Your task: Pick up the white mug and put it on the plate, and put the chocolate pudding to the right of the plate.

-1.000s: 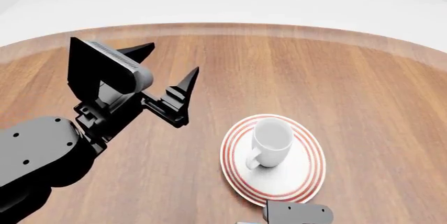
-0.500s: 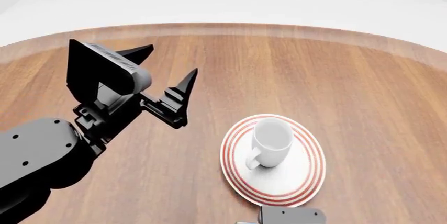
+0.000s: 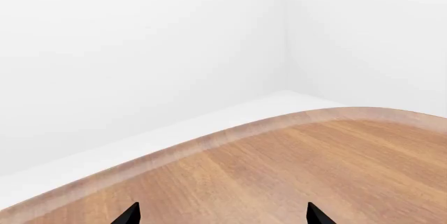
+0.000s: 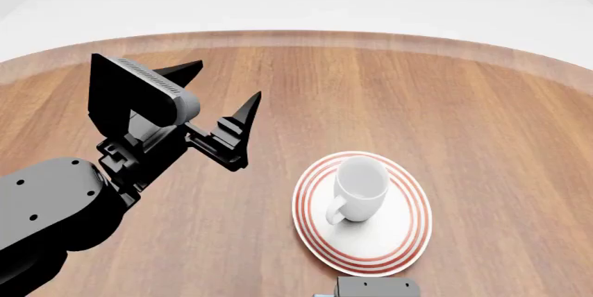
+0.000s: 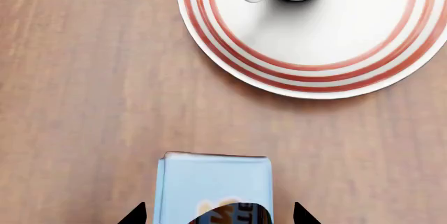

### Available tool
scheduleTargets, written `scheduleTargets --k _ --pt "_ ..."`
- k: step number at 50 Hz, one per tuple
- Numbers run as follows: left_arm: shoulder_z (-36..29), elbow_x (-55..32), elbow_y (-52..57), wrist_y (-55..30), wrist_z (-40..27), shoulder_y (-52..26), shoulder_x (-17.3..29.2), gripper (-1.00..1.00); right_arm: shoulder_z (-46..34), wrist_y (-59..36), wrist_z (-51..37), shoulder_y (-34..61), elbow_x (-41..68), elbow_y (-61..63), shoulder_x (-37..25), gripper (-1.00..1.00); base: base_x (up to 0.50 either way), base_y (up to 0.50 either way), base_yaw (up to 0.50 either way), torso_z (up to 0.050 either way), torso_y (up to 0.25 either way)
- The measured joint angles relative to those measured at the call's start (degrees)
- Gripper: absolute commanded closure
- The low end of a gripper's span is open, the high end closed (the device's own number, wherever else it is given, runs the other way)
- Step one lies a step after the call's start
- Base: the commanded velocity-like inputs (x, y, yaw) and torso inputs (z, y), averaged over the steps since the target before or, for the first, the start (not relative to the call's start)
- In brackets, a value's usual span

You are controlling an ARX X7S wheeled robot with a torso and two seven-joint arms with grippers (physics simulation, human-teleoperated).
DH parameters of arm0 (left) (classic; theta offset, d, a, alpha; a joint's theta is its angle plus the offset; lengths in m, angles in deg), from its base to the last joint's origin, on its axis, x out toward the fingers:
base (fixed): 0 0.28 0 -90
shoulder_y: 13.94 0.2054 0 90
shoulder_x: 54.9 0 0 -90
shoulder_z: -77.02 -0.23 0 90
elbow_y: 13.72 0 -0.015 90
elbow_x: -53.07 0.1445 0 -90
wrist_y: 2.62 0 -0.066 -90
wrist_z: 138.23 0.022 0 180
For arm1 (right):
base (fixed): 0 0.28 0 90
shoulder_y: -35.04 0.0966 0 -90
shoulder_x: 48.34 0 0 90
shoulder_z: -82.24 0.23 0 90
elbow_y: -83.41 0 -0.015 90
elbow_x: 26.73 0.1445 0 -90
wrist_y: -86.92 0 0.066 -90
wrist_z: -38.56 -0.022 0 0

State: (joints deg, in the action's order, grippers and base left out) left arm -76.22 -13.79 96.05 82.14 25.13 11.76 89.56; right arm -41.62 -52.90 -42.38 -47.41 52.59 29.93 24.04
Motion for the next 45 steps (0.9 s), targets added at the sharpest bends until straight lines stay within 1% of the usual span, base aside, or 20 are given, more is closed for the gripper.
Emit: scheduleTargets --k 4,5,29,38,45 --pt "0.04 0.04 -0.08 0.08 0.05 0.13 0.01 -1.00 -0.23 0.13 0.51 0.09 -0.56 -0.70 0.07 -1.00 0.00 0.00 0.00 0.000 0.000" --pt "0.05 0.04 -0.11 0.11 0.06 0.16 0.01 -1.00 -0.28 0.16 0.62 0.11 -0.68 -0.85 0.08 1.00 0.00 0.00 0.00 0.000 0.000" --pt "0.34 0.01 -0.05 0.08 0.09 0.41 0.15 -1.00 -0.98 0.39 0.35 1.62 -0.77 -0.66 -0.11 1.00 0.00 0.00 0.00 0.000 0.000" --pt "0.54 -0.12 0.18 -0.10 -0.05 0.29 0.33 -1.00 0.95 0.53 -4.47 4.68 6.04 4.32 -1.60 1.00 0.00 0.00 0.00 0.000 0.000" --pt "0.81 -0.31 0.45 -0.16 -0.20 0.12 0.49 -1.00 -0.65 5.14 -7.55 8.75 10.94 8.71 -6.25 1.00 0.00 0.00 0.00 0.000 0.000"
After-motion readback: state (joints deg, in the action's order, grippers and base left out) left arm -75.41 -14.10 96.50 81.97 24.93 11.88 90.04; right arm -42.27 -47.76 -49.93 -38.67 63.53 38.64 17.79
